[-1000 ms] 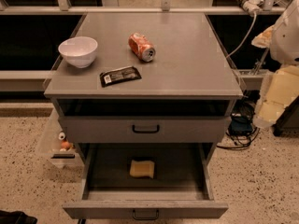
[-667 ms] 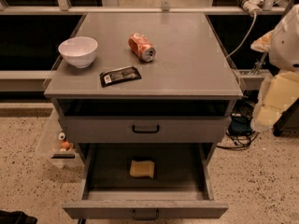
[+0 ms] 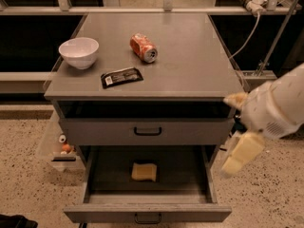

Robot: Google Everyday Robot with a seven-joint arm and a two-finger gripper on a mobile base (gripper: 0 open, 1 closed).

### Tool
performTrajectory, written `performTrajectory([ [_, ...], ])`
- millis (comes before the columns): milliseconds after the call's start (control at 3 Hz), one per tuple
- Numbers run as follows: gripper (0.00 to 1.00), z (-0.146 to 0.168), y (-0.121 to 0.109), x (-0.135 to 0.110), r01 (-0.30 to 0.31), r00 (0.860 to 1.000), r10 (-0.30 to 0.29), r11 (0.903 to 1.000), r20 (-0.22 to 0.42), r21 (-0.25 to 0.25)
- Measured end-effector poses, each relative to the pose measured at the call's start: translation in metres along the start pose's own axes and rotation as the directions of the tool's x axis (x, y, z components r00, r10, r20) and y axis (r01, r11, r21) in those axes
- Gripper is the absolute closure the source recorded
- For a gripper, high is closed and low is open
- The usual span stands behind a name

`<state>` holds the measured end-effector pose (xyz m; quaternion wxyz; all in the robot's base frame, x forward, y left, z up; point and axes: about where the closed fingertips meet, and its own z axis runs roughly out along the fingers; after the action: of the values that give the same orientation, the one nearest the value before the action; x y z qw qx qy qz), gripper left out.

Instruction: Pick sponge from middle drawer and place on counter

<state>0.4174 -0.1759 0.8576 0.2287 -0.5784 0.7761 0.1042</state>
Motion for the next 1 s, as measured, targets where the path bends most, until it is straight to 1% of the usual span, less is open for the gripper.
performTrajectory([
  [333,0.0,0.08,0.018,0.014,-0.061,0.993,0.073,0.9904,0.095,-0.124],
  [667,0.0,0.09,0.018,0.018,-0.07,0.992,0.084,0.9876,0.097,-0.141],
  [1000,0.0,0.113,0.031,0.023,-0.125,0.976,0.15,0.9792,0.159,-0.16],
])
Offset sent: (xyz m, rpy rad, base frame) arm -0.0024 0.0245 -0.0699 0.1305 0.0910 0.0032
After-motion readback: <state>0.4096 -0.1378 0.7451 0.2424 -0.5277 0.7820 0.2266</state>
